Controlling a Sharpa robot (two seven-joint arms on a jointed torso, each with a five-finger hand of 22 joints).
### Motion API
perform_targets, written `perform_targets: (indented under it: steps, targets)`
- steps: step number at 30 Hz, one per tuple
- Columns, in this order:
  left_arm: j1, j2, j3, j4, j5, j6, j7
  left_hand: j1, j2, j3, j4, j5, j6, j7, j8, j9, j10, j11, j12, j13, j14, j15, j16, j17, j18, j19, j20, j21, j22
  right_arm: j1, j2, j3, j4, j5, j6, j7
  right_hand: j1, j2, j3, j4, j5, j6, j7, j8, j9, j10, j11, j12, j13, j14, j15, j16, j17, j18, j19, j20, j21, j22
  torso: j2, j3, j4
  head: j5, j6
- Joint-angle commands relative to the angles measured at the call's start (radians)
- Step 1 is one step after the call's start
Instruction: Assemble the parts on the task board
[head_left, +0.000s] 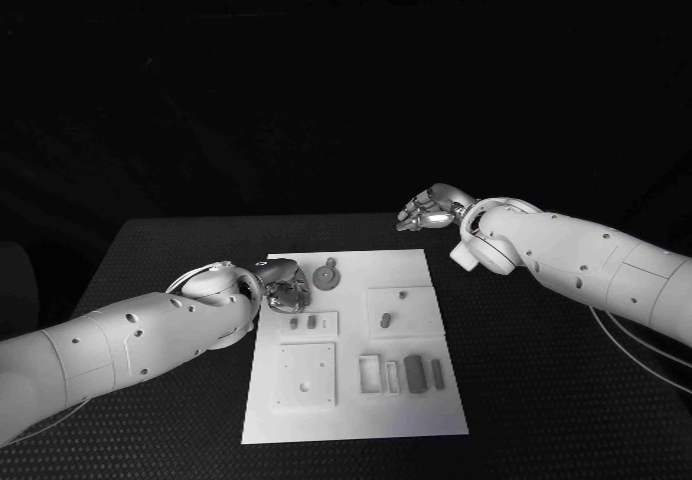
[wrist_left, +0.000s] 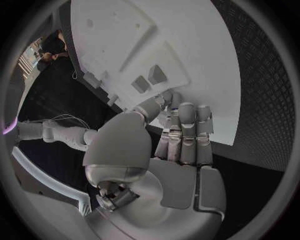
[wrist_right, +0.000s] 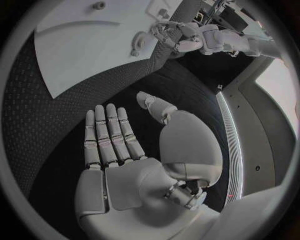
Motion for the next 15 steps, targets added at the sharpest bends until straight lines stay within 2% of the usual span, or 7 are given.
perform_targets:
  steps: [1,9,15]
  targets:
    - [-0.006,-0.003,-0.004,-0.004,0.001,0.027,-0.018,0.002,-0.007,-0.007,0.0,-0.006,-0.007,0.0,-0.003,-0.004,-0.006,0.003,-0.002,0.0,-0.004,0.0,0.001,0.0,0.006,-0.003,-0.053,-0.003,0.018,0.0,-0.001,0.0,0.001,-0.001,0.007,0.007,-0.003,-0.001,-0.004,-0.001,0.004,-0.007,-0.001,0.007,-0.001,-0.004,0.003,-0.004,-0.001,-0.009,-0.002,0.004,-0.001,-0.006,-0.002,0.0,-0.003,0.002,0.0,0.0006,-0.0003,0.0,-0.001]
    - [-0.006,-0.007,-0.004,-0.007,0.001,0.016,-0.018,0.004,-0.008,-0.007,0.0,-0.006,-0.009,0.001,-0.003,-0.005,-0.006,0.003,-0.002,0.0,-0.004,0.0,0.003,0.0,0.006,-0.002,-0.054,-0.003,0.018,0.0,-0.001,0.0,0.0,-0.001,0.007,0.007,-0.003,-0.001,-0.004,-0.001,0.004,-0.007,-0.001,0.007,-0.001,-0.004,0.003,-0.004,-0.001,-0.009,-0.002,0.004,-0.001,-0.006,-0.002,0.0,-0.004,0.002,0.0,0.001,-0.0003,0.0,0.0]
    - [-0.006,-0.027,0.0,-0.014,0.019,-0.014,-0.014,0.005,-0.009,-0.007,0.0,-0.006,-0.009,0.002,-0.002,-0.005,-0.007,0.003,-0.002,0.0,-0.003,0.0,0.004,0.001,0.007,-0.001,-0.054,-0.002,0.018,0.0,-0.006,0.0,0.002,-0.009,0.025,0.004,-0.001,0.001,-0.002,-0.002,0.003,-0.007,-0.001,0.007,-0.001,-0.003,0.003,-0.004,-0.001,-0.008,-0.001,0.005,-0.001,-0.006,-0.001,0.0,-0.004,0.003,0.0,0.0005,0.0002,0.001,0.004]
